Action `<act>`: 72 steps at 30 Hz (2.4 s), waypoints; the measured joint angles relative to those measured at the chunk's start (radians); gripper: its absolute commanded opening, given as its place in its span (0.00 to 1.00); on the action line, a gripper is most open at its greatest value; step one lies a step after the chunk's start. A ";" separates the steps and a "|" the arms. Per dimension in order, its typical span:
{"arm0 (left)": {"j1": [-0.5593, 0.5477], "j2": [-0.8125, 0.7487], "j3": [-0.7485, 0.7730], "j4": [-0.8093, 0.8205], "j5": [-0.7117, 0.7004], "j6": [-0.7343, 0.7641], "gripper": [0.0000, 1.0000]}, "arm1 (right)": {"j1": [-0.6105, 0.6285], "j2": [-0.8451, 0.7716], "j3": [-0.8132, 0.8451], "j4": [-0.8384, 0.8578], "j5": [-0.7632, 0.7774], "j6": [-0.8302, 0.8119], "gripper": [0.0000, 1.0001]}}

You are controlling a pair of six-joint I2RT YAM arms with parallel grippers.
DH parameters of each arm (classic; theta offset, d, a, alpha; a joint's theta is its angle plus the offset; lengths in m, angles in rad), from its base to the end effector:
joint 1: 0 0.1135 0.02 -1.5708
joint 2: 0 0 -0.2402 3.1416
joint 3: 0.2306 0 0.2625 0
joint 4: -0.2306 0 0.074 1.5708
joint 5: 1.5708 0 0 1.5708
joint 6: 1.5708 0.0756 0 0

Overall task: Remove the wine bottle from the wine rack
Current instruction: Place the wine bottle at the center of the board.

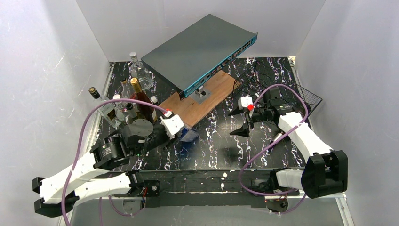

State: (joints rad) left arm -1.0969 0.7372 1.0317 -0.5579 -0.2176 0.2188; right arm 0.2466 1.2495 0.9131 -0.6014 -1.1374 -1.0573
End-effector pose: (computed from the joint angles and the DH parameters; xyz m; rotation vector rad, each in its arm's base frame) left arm 0.1113 -0.1812 0.3681 1.0041 1.5515 -0.4176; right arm 0.2429 0.1319 0.2284 -1.5357 1.3267 0.9101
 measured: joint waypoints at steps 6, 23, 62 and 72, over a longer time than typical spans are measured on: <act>0.000 -0.004 0.037 -0.079 -0.032 -0.042 0.00 | -0.005 -0.001 -0.023 0.045 -0.016 0.019 0.98; 0.002 -0.013 0.116 -0.239 -0.221 -0.089 0.00 | -0.018 -0.002 -0.043 0.077 -0.036 0.034 1.00; 0.303 0.026 0.088 -0.115 -0.297 -0.329 0.10 | -0.074 -0.002 -0.045 0.074 -0.072 0.014 1.00; 0.312 -0.012 0.062 -0.108 -0.336 -0.399 0.29 | -0.077 -0.002 -0.045 0.070 -0.078 0.006 1.00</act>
State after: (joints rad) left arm -0.7853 0.7250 1.0939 -0.6662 -0.5537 -0.1802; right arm 0.1692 1.2476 0.8677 -0.5312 -1.2152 -1.0512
